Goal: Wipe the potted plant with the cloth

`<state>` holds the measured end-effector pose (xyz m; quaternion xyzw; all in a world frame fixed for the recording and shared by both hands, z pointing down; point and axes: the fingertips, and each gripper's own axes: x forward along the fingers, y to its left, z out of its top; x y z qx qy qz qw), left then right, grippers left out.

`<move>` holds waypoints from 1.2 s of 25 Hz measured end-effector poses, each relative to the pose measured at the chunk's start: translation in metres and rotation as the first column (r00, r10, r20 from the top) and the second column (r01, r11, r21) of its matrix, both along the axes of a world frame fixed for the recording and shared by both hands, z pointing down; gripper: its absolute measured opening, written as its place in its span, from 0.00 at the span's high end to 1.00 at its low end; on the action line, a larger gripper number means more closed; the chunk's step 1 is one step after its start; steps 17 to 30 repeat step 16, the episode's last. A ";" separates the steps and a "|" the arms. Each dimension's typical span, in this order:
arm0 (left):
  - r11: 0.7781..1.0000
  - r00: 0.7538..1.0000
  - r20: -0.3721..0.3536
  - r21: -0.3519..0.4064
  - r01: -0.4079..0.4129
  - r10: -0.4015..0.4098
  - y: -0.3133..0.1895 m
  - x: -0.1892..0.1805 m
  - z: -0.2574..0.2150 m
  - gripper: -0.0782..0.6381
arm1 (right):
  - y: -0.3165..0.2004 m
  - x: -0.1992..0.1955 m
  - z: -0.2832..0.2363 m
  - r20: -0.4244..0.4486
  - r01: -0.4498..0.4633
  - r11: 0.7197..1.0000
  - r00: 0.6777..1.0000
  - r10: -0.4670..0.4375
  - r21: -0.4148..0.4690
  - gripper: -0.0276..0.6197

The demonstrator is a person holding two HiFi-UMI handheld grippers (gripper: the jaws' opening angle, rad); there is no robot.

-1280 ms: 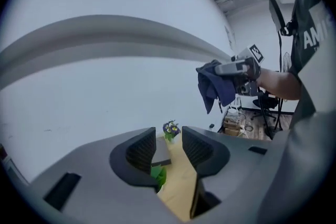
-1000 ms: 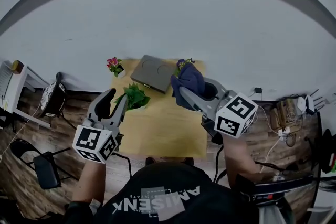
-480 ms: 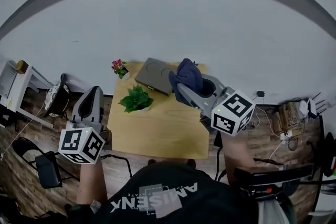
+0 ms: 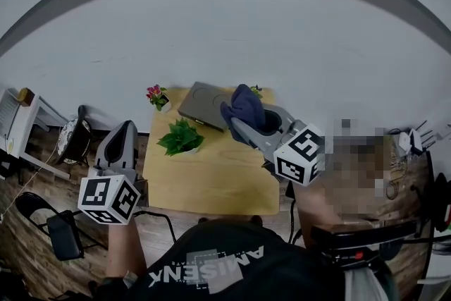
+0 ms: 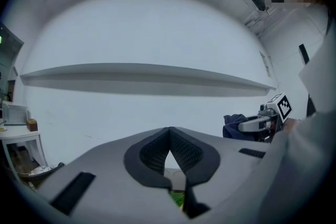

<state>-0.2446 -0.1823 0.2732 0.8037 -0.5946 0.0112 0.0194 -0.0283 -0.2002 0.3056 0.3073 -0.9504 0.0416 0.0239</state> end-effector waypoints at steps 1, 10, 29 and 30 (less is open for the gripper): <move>1.000 1.000 -0.006 0.000 -0.003 0.003 0.000 0.001 0.000 0.89 | 0.001 0.000 0.000 -0.002 -0.002 1.000 1.000 0.002 0.001 0.77; 0.999 0.999 0.018 -0.016 -0.032 0.032 -0.001 0.011 0.004 0.89 | -0.001 0.001 0.000 -0.009 -0.034 0.999 0.999 0.033 -0.007 0.77; 1.000 0.999 0.037 0.005 -0.002 0.001 -0.003 0.006 0.001 0.89 | -0.004 0.000 0.004 -0.015 -0.041 0.999 0.999 0.041 -0.018 0.77; 1.000 0.999 0.037 0.005 -0.002 0.001 -0.003 0.006 0.001 0.89 | -0.004 0.000 0.004 -0.015 -0.041 0.999 0.999 0.041 -0.018 0.77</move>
